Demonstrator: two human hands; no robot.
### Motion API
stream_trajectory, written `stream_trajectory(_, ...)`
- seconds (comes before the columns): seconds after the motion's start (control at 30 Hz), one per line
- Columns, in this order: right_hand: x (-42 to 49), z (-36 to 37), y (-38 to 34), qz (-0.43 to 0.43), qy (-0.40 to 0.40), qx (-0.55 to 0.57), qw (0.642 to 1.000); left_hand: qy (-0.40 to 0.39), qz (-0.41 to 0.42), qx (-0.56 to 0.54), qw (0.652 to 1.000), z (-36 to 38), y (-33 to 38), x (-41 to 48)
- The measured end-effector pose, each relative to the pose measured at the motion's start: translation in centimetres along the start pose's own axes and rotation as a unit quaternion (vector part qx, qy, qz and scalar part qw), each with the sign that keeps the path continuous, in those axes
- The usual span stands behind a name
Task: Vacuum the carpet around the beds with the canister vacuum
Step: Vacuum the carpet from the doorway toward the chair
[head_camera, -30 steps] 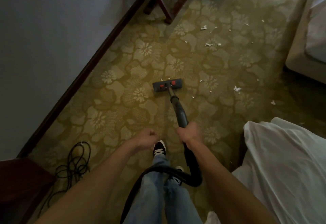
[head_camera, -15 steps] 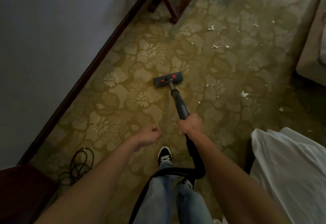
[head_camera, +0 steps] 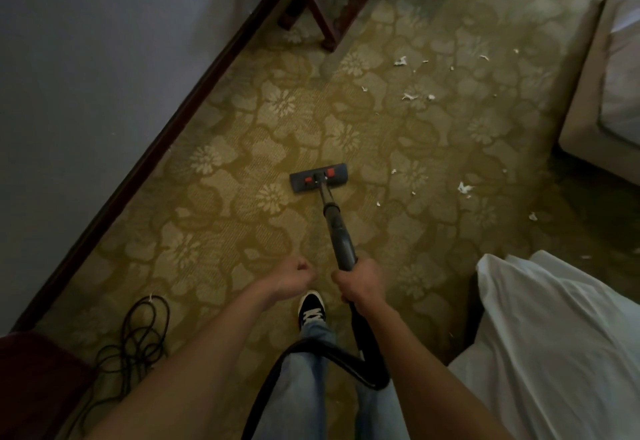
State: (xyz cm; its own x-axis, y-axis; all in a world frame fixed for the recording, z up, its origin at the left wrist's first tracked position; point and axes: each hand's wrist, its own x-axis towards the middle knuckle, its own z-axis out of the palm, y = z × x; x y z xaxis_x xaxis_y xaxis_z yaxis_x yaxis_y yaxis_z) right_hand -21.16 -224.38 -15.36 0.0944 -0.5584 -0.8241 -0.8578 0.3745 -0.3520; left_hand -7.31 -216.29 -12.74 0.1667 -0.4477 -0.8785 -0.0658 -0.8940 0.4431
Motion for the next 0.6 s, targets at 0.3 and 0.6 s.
stream_trajectory(0.3,-0.6,1.2,1.4,0.000,-0.018,-0.055,0.998,-0.012,0.000,0.004,1.000,1.7,0.5,0.0)
stream_trajectory(0.6,-1.2,-1.0,1.5,0.007,0.022,-0.024,0.999,0.008,-0.007,0.032,0.999,-1.3,1.3,0.6)
